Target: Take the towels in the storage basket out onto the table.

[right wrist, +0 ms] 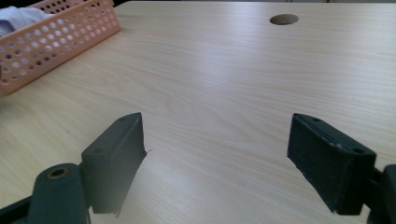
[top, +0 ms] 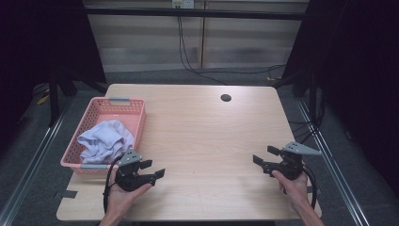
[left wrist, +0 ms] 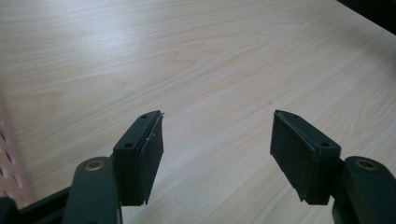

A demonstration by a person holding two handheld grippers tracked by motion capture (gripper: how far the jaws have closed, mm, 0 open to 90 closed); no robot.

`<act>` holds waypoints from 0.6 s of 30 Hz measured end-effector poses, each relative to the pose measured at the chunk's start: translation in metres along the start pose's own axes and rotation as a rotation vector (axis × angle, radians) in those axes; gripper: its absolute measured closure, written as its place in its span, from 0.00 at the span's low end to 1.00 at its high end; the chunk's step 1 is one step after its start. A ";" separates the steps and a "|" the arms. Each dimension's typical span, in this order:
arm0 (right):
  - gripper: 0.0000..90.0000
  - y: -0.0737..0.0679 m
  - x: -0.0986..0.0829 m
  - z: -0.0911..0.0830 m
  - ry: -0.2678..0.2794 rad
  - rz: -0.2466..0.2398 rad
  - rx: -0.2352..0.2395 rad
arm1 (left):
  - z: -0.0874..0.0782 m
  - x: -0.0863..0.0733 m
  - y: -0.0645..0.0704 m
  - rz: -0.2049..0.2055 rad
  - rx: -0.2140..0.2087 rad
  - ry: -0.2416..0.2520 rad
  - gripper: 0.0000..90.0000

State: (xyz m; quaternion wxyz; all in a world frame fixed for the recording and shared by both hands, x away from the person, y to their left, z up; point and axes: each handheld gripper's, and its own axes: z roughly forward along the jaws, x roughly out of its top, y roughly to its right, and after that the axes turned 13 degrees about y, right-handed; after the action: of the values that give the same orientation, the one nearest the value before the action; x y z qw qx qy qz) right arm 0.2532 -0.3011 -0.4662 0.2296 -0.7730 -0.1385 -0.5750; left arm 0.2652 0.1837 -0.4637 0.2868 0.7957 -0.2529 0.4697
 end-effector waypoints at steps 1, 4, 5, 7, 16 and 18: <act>0.21 0.000 0.000 -0.001 0.000 0.003 0.006 | 0.001 0.000 0.000 0.004 0.002 -0.003 0.38; 0.24 0.002 -0.001 -0.002 -0.016 0.017 0.027 | 0.004 0.001 0.001 0.006 0.002 -0.008 0.38; 0.24 0.002 -0.001 -0.003 -0.017 0.014 0.029 | 0.004 0.001 0.001 0.006 0.002 -0.008 0.38; 0.25 0.002 0.000 -0.004 -0.028 -0.001 0.040 | 0.005 0.001 0.000 0.007 -0.003 -0.012 0.38; 0.23 -0.003 0.003 -0.010 -0.045 -0.013 0.064 | -0.006 0.006 0.001 0.032 -0.004 -0.005 0.35; 0.20 -0.005 0.005 -0.011 -0.053 -0.026 0.064 | -0.009 0.005 0.003 0.042 -0.006 0.000 0.36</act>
State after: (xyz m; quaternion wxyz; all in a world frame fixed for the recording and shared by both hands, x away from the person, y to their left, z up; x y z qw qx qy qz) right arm 0.2433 -0.3022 -0.4579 0.2429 -0.7784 -0.1727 -0.5525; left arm 0.2598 0.1870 -0.4546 0.2792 0.7895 -0.2708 0.4747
